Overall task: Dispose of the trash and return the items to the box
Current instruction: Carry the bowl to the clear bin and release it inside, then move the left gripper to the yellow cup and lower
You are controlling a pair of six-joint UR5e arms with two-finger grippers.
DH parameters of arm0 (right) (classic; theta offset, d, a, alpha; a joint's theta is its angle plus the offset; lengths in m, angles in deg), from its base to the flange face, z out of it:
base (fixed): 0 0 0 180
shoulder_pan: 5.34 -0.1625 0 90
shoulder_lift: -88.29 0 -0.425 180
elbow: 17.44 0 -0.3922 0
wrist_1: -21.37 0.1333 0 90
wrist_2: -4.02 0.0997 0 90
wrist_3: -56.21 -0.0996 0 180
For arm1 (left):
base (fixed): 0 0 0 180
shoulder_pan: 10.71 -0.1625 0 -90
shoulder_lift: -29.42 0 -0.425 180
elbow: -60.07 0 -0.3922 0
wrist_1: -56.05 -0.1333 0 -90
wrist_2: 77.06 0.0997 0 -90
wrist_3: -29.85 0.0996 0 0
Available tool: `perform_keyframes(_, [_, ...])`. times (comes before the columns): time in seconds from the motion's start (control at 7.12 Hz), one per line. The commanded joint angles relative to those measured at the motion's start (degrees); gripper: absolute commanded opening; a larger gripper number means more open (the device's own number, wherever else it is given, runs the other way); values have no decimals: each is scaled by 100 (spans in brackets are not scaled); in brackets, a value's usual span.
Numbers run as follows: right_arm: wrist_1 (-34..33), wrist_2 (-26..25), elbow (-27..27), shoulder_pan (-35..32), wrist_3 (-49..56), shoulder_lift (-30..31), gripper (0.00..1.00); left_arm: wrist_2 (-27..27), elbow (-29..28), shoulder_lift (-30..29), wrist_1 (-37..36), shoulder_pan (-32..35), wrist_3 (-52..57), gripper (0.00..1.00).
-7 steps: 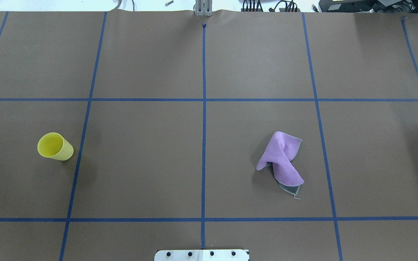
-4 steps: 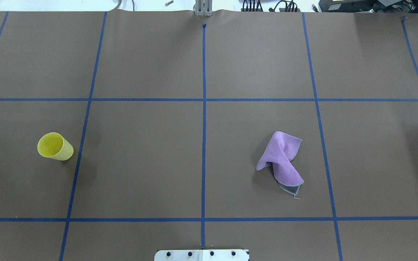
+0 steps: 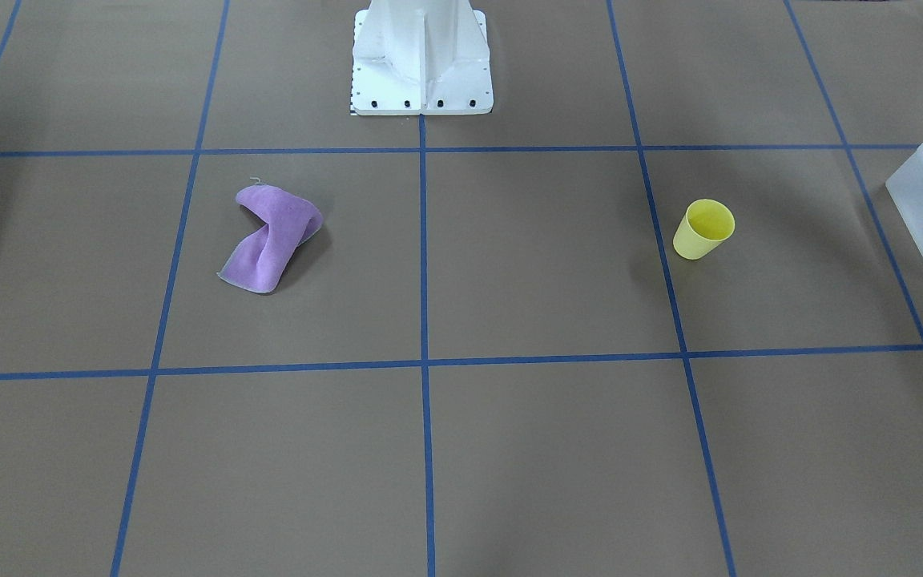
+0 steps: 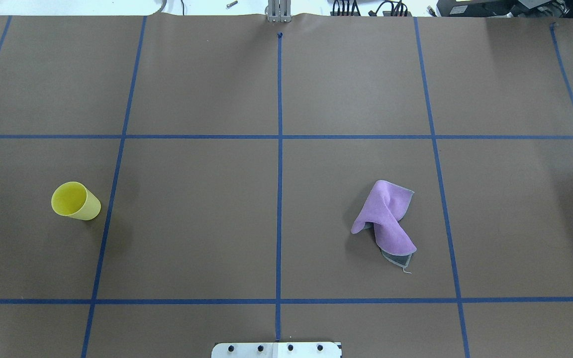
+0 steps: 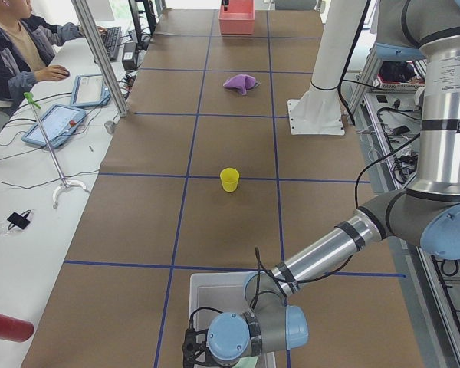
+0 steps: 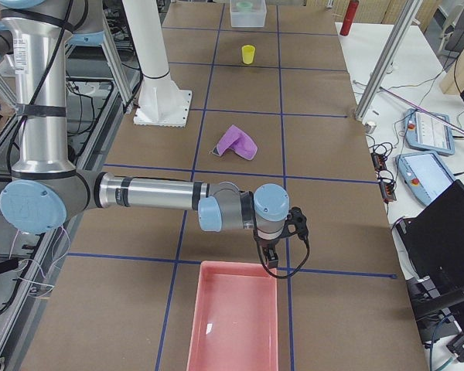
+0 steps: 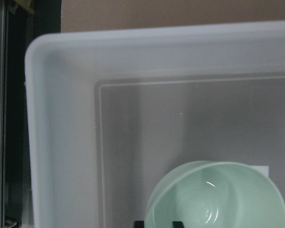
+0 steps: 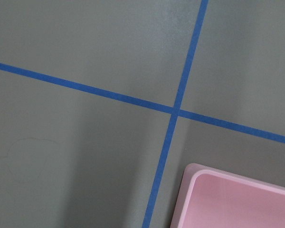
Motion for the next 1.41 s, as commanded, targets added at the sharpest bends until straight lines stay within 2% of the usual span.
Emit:
perform_keyframes(0.0, [9, 4, 25, 0, -22, -10, 100, -210, 2109, -19, -2251, 194, -115, 98])
perform_keyframes(0.14, [9, 4, 16, 0, -22, -18, 100, -218, 3166, -2, -3221, 177, -150, 98])
perform_keyframes(0.28, [9, 4, 25, 0, -22, -36, 100, -384, 4012, 42, -3605, 151, -437, 98])
perform_keyframes(0.42, [9, 4, 25, 9, -30, -45, 100, -803, 4551, 25, -3574, -93, -1267, 98])
perform_keyframes(0.56, [9, 12, 60, 35, -187, -45, 100, -799, 5053, -27, -3547, -922, -2224, 98])
perform_keyframes(0.7, [61, 12, 156, 157, -545, -53, 100, -668, 5301, -45, -3277, -1505, -3173, 98])
perform_keyframes(0.98, [805, -31, 157, 499, -1695, -45, 100, -300, 5321, -81, -2303, -2752, -4879, 99])
perform_keyframes(1.12, [878, -32, 157, 536, -1805, -53, 100, -19, 5278, -194, -1873, -3359, -5610, 98])
perform_keyframes(1.26, [879, -23, 165, 554, -1814, -53, 100, 271, 5156, -404, -1781, -3870, -6017, 97])
